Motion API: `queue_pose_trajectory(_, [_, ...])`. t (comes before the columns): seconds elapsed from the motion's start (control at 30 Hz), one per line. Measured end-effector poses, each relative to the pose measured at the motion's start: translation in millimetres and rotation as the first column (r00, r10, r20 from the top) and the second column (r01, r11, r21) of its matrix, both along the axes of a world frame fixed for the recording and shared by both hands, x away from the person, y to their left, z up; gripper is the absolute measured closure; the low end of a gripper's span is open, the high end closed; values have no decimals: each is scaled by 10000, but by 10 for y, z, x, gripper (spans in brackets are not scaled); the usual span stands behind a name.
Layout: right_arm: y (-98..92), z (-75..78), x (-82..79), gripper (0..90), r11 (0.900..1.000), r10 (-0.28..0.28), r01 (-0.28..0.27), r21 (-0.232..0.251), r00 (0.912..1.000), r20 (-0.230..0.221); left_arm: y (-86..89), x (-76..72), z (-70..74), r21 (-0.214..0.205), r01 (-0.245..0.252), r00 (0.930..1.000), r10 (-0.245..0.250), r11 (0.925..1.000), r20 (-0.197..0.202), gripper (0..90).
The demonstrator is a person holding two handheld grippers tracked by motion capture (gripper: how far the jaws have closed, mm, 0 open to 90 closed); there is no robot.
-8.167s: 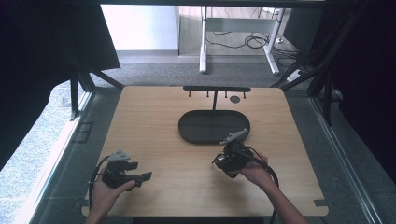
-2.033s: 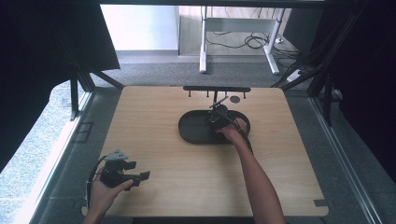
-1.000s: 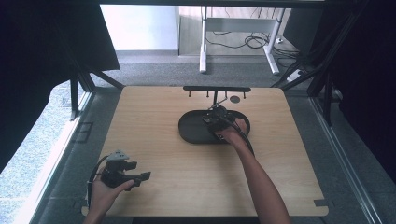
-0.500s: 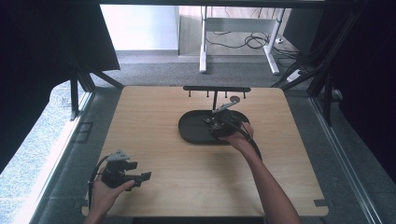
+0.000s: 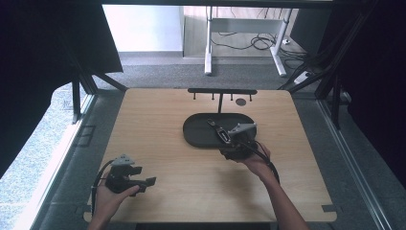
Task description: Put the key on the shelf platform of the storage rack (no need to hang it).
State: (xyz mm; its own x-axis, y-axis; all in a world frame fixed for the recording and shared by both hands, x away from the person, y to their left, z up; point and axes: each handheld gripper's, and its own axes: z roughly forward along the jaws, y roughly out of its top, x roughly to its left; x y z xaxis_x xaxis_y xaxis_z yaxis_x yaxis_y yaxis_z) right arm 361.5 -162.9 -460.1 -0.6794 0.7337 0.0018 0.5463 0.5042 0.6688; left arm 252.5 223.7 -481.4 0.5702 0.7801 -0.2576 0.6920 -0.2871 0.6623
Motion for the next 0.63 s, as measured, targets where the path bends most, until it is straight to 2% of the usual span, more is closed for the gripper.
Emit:
queue_pose_trajectory(0.33, [-202, -299, -323, 410, 9992, -12, 21, 407, 9998, -223, -4, 0, -5, 3, -6, 10000, 6, 10000, 7, 239])
queue_pose_trajectory(0.43, [-263, -342, -380, 411, 9982, -153, 165, 583, 9997, -209, -6, 2, -7, 12, -27, 10000, 27, 10000, 5, 239])
queue_pose_trajectory(0.47, [-272, -345, -386, 409, 9986, -121, 132, 504, 9997, -224, -7, 1, -7, 19, -18, 10000, 18, 10000, 4, 239])
queue_pose_trajectory(0.63, [-365, -322, -418, 409, 9969, -453, 451, 651, 9990, 5, -3, 0, 2, 13, -33, 10000, 33, 10000, 32, 237])
